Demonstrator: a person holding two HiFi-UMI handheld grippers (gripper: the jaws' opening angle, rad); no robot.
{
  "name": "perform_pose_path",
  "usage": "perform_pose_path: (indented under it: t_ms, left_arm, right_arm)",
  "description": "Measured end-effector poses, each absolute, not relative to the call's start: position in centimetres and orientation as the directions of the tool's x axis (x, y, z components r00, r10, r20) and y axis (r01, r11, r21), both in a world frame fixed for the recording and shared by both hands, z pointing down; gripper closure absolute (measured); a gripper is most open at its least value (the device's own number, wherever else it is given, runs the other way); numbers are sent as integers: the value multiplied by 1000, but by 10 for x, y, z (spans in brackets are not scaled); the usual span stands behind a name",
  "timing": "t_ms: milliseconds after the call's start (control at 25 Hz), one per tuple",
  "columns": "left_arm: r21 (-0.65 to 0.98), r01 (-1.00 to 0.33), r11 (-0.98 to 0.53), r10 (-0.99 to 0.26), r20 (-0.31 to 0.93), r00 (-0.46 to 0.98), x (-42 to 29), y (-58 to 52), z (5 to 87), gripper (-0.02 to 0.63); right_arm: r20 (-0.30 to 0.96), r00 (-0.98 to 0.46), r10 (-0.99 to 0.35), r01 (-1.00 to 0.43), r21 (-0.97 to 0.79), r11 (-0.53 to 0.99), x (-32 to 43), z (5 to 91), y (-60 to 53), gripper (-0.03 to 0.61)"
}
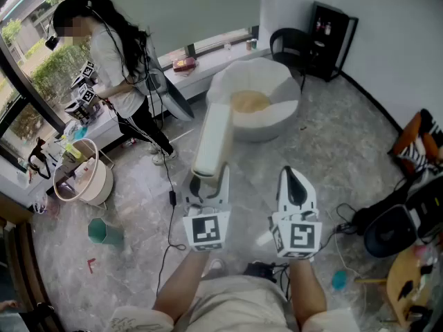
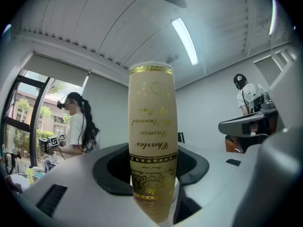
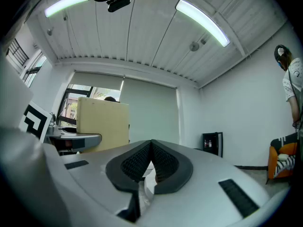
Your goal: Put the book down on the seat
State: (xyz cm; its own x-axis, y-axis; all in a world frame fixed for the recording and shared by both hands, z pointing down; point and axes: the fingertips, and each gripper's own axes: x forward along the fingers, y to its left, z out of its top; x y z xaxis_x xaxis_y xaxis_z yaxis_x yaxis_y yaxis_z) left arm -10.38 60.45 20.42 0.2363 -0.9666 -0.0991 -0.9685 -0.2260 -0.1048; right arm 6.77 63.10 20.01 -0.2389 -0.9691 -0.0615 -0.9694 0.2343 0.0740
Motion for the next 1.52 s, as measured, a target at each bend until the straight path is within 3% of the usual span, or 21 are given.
perform_pose_path:
  t_ms: [1080,1520]
  left_arm:
    - [-113,-968,-224,-972,-47,231,18,594,222,390]
    - [-98,-967,-237,-970,-32,241,24,568,238,390]
  right_arm:
    - [-44,-244,-969,-970,1,244,203,229,623,575]
    - [-22,-240,-970,-971,9,240,205,244,596,575]
